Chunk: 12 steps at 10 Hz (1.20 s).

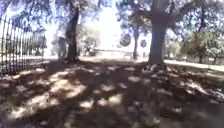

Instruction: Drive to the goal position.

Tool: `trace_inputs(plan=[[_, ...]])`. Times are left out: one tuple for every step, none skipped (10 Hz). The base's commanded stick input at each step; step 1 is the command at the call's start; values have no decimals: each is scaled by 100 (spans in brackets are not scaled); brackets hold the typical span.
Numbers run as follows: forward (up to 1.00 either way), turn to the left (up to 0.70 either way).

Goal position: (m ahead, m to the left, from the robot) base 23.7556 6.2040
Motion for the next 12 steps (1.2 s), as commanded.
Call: trace_inputs(plan=[[70, 11], [70, 33], [70, 21], [70, 0], [70, 0], [70, 0], [70, 0], [70, 0], [70, 0], [70, 0], [70, 0], [70, 0]])
